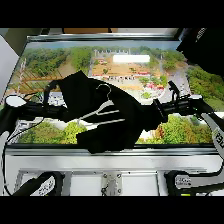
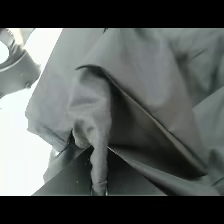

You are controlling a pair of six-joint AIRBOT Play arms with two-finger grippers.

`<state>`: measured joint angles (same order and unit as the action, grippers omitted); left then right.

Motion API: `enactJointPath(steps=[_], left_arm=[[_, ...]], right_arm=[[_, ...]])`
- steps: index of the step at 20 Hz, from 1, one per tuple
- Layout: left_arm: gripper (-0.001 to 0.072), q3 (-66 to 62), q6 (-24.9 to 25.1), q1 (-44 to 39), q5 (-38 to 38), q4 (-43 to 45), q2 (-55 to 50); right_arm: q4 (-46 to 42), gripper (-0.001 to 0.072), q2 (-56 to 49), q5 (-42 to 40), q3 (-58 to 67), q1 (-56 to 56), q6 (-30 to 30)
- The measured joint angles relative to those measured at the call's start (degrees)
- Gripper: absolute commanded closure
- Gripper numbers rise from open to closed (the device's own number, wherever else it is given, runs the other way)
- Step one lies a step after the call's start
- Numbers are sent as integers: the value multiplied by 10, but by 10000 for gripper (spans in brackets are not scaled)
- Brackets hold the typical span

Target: Fold the clothes and pants, and hang the long-sleeved shirts on hangers.

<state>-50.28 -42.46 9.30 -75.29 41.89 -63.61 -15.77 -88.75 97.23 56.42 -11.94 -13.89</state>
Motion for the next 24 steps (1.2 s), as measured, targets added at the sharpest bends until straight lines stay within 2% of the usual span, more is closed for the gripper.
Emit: enactJointPath(steps=[1,2,3,4,5,9,13,15,18,24], left_arm=[[336,2,-42,3,15,17,23],[334,6,-86,2,28,39,45],[278,13,-138,-6,41,66,68],[78,25,-188,-20,54,89,90],[20,40,-234,-38,68,105,108],[22,115,-395,-163,163,132,154],[22,147,-531,-282,292,150,127],[22,139,-577,-309,325,154,91],[21,108,-617,-327,338,154,29],[22,47,-643,-336,289,131,-81]], right_arm=[[14,705,13,-3,0,-5,3],[27,705,27,-10,0,-9,4],[37,705,42,-19,0,-13,8],[45,705,58,-33,0,-16,14],[52,705,73,-47,0,-17,18],[65,705,124,-96,0,-21,44],[68,705,151,-114,0,-22,68],[68,704,157,-118,0,-22,76],[68,705,162,-122,0,-22,87],[67,705,164,-124,0,-22,94]])
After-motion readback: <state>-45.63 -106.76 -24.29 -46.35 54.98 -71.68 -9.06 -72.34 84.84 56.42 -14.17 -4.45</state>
